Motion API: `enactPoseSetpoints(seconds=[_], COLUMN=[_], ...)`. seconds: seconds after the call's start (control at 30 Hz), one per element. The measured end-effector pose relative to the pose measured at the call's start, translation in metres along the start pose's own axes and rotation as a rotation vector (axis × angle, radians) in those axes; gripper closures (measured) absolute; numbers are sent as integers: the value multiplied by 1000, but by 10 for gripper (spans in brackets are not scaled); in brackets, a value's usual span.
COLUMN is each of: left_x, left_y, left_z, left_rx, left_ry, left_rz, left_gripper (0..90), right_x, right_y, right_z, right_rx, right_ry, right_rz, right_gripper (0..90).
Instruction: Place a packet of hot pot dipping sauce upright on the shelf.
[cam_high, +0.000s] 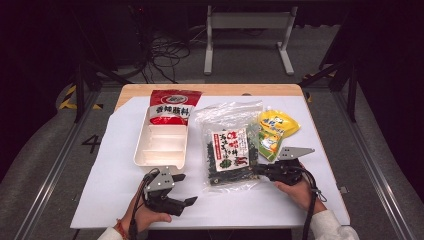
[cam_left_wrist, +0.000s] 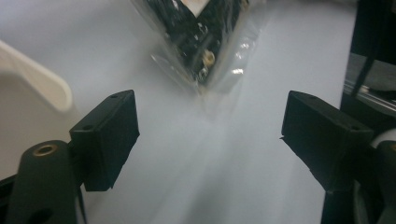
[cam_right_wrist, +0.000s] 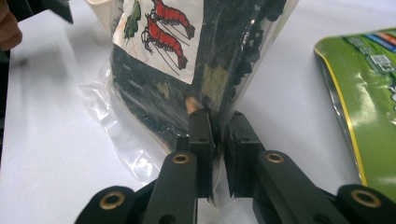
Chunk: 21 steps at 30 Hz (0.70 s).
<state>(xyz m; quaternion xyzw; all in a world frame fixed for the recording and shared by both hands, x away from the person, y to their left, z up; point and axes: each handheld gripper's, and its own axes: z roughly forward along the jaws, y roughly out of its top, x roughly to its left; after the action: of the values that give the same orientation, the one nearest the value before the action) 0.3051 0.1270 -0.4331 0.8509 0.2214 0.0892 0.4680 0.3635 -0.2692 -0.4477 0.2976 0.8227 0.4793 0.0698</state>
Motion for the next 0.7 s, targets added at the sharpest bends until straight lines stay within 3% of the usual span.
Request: enactPoseSetpoints(seconds=[0.2,0.4,0.6,0.7], left_x=[1,6,17,18], left_y=[18,29,30,33], left_z=[-1,0,-2,0], left_rx=[-74,-80,-111,-109], left_ry=[33,70,63,50], left_rz=[-20,-40,-112,-109], left_gripper=[162,164,158,165], right_x=[8,20,31,36], right_y=[0,4,8,11], right_z=[1,2,1,1], right_rx=[-45,-77,-101,-101], right_ry=[39,93,123,126], right_rz=[-85,-155,-204,-224], right_gripper=[826,826,826,824])
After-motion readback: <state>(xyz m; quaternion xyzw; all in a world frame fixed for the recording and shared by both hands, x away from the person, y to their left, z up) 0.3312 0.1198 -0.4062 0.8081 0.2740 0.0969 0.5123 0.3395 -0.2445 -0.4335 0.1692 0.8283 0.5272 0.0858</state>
